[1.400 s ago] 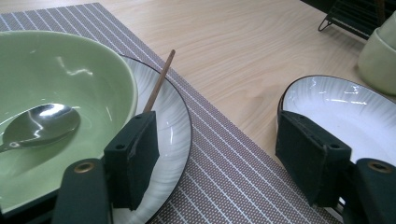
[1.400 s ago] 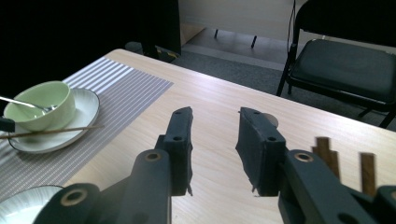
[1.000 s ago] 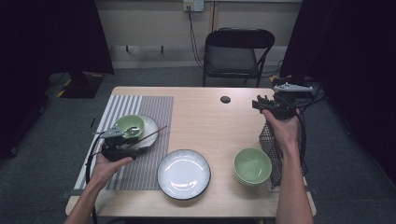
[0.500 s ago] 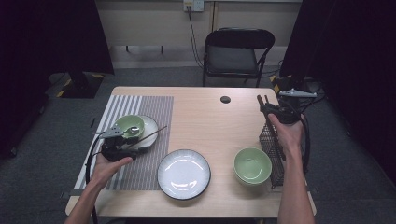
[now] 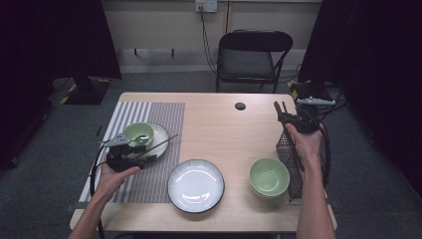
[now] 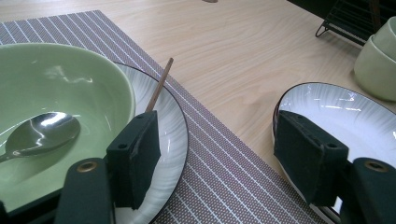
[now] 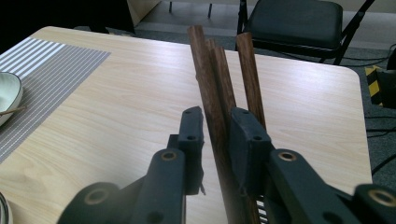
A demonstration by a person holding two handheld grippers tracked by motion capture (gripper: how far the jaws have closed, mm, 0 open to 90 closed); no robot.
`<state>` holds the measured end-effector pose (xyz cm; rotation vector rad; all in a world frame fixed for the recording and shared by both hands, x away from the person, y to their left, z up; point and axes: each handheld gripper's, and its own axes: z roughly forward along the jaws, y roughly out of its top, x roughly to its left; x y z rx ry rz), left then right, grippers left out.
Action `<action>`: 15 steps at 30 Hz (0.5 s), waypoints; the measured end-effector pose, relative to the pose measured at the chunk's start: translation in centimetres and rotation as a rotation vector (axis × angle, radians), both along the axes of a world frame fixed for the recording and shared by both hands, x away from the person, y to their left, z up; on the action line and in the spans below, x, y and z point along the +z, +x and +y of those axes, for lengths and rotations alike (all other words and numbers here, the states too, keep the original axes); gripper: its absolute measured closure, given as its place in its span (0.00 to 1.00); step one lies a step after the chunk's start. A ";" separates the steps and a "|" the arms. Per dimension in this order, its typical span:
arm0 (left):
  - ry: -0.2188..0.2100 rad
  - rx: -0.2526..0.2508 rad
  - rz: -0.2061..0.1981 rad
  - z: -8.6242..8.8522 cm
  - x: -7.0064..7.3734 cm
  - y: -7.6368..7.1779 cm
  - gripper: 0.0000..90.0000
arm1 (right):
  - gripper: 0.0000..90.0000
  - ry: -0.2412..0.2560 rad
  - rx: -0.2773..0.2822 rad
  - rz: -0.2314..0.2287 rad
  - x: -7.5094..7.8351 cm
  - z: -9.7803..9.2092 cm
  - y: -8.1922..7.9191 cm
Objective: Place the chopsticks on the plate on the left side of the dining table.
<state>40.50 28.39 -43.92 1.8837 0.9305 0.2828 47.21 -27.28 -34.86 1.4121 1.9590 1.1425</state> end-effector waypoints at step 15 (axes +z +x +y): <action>0.005 -0.004 0.017 -0.4 -0.4 0.3 0.35 | 0.89 -0.021 0.007 0.008 -0.3 -0.2 -0.3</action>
